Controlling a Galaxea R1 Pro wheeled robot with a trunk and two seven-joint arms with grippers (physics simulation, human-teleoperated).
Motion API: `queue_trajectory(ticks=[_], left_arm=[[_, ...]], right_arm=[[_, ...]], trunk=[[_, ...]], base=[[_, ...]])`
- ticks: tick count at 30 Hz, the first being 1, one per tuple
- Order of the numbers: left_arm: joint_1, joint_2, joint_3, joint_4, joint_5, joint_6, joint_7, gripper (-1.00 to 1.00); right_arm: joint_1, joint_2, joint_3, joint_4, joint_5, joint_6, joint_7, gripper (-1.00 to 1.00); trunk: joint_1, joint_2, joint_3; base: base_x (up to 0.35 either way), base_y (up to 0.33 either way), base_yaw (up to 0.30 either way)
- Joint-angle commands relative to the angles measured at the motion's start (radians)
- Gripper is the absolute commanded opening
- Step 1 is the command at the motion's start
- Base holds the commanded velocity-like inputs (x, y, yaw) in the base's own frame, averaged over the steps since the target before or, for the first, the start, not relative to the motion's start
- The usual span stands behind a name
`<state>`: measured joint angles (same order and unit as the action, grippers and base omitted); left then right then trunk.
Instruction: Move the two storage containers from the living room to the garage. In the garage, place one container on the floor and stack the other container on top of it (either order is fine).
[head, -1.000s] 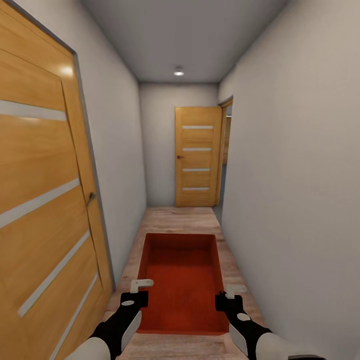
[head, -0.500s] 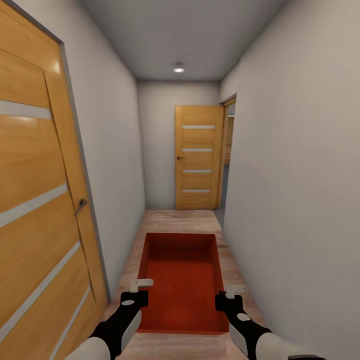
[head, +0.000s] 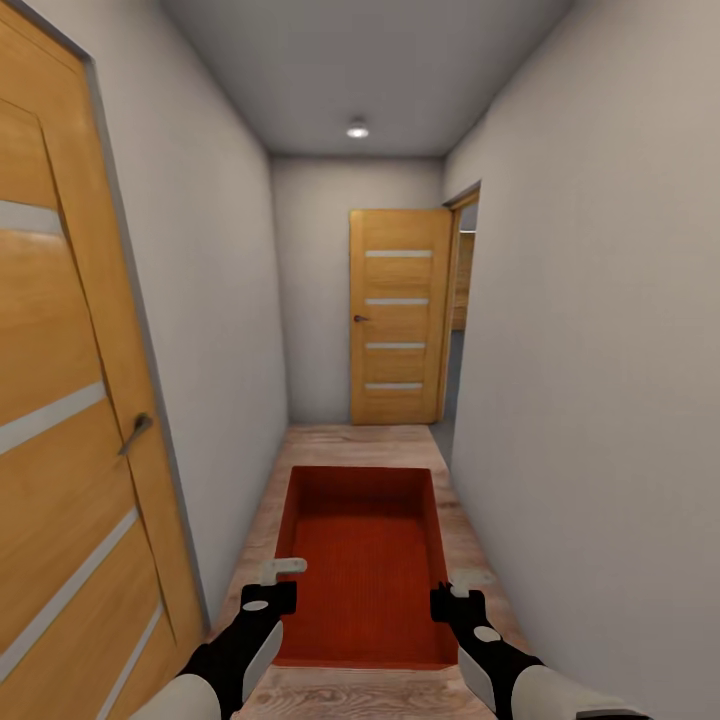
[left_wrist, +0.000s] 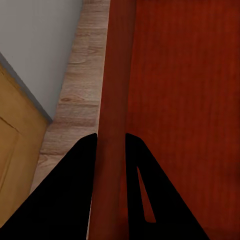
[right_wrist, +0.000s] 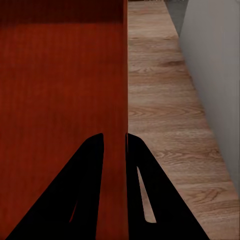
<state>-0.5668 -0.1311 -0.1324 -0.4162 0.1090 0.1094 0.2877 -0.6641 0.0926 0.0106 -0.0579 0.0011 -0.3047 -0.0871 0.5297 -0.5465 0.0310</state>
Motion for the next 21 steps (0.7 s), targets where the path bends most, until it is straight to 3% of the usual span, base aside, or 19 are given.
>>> queue_trajectory(ticks=[1,21], left_arm=[[0.0,0.021,0.077,0.001,0.017,0.007,0.011,-1.0],[-0.001,0.021,0.077,-0.001,0.016,0.007,0.011,-1.0]], right_arm=[[0.0,-0.011,0.009,-0.002,0.005,-0.028,0.003,-1.0],[0.0,-0.011,0.009,-0.002,0.005,-0.028,0.003,-1.0]], trunk=[[0.001,0.0,0.0],[0.001,0.0,0.0]], base=[[0.322,0.0,0.0],[0.322,0.0,0.0]])
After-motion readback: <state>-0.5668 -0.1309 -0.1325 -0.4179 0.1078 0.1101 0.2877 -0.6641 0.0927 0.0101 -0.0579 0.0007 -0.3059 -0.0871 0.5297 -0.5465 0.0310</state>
